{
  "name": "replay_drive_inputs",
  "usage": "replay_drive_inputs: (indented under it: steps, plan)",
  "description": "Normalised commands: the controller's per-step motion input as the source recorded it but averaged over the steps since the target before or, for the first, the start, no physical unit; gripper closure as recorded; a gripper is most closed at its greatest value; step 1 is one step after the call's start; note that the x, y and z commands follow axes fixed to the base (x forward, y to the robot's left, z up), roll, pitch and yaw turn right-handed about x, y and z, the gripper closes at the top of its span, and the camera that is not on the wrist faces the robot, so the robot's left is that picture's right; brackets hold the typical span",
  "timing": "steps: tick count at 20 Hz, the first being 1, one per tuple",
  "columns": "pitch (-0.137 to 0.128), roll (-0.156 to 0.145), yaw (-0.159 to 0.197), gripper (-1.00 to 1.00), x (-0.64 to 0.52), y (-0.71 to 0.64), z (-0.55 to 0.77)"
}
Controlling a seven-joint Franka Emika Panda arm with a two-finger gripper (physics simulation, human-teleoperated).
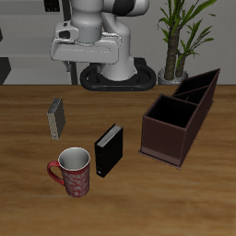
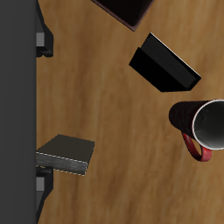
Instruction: Place the yellow book into the left desk caddy's back compartment
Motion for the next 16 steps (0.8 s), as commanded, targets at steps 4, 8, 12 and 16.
replay_drive_inputs:
  steps: [4, 8, 12, 16]
  plan:
    - [-0.005, -0.069, -0.03, -1.0, -0.12, -0.38, -0.12]
    - [-0.002, -0.046, -0.039, -1.0, -0.13, -0.35, -0.16]
    - [-0.002, -0.046, -0.008, -1.0, -0.09, -0.34, -0.21]
    - [-0.009, -0.028, -0.015, -1.0, -0.05, -0.16, -0.19]
